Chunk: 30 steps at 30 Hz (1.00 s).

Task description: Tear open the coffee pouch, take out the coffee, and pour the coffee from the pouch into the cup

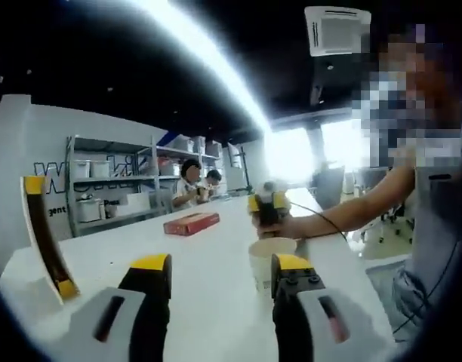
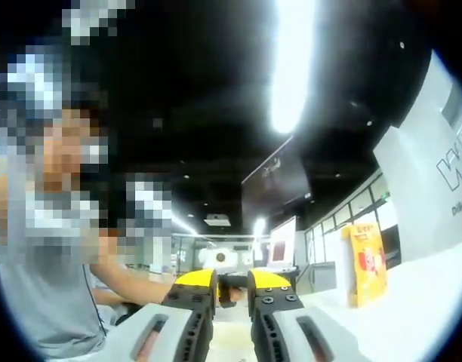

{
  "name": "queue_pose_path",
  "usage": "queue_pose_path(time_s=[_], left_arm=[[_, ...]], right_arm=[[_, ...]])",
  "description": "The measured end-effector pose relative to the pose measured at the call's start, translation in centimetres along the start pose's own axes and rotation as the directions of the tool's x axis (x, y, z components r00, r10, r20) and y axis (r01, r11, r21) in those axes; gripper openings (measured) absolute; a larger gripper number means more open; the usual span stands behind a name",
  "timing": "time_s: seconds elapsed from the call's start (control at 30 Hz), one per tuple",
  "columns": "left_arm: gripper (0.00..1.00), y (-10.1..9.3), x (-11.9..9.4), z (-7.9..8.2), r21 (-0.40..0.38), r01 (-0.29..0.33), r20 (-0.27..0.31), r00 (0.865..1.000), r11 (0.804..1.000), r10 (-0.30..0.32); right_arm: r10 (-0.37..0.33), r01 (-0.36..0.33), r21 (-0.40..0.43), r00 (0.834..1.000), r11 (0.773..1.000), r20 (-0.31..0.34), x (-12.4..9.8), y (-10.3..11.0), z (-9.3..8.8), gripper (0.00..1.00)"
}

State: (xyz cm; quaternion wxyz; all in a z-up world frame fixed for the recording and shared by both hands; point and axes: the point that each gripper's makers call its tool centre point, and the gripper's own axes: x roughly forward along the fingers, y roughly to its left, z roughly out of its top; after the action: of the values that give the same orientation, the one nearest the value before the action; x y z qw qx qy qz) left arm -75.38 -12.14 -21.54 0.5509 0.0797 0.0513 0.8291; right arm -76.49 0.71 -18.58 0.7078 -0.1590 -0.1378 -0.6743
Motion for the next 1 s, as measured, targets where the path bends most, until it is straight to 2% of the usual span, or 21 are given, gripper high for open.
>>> queue_pose_path(time_s=[0.1, 0.23, 0.37, 0.47, 0.57, 0.7, 0.87, 1.0], left_arm=[[0.55, -1.4, 0.8, 0.8, -0.022, 0.071, 0.075, 0.995, 0.997, -0.069], [0.55, -1.9, 2.3, 0.2, -0.054, 0.127, 0.070, 0.990, 0.990, -0.123], [0.57, -2.3, 3.2, 0.8, -0.105, 0.188, 0.126, 0.977, 0.977, -0.174], [0.59, -1.8, 3.8, 1.1, -0.118, 0.197, 0.155, 0.972, 0.973, -0.178], [0.61, -1.7, 4.4, 1.5, -0.138, 0.224, 0.195, 0.961, 0.965, -0.195], [0.62, -1.4, 5.2, 1.0, -0.153, 0.235, 0.205, 0.958, 0.960, -0.201], [0.64, -1.5, 6.1, 1.4, -0.171, 0.263, 0.236, 0.946, 0.949, -0.220], [0.64, -2.2, 6.0, 0.7, -0.167, 0.275, 0.266, 0.937, 0.947, -0.225]], right_arm=[[-0.002, 0.002, 0.002, 1.000, 1.000, -0.001, 0.0, -0.1, 0.0, 0.18], [-0.003, 0.003, 0.004, 1.000, 1.000, -0.003, 0.0, 0.0, -0.1, 0.18], [-0.003, 0.003, 0.006, 1.000, 1.000, -0.001, 0.0, 0.0, -0.1, 0.18], [-0.006, 0.006, 0.006, 1.000, 1.000, 0.001, 0.0, 0.0, -0.1, 0.18], [-0.009, 0.009, 0.005, 1.000, 1.000, 0.001, -0.1, -0.1, 0.0, 0.18], [-0.012, 0.012, 0.003, 1.000, 1.000, 0.001, -0.1, -0.2, 0.0, 0.18], [-0.013, 0.013, 0.005, 1.000, 1.000, -0.001, -0.1, -0.3, -0.1, 0.18], [-0.004, 0.004, 0.004, 1.000, 1.000, -0.007, 0.1, 0.0, -0.3, 0.18]])
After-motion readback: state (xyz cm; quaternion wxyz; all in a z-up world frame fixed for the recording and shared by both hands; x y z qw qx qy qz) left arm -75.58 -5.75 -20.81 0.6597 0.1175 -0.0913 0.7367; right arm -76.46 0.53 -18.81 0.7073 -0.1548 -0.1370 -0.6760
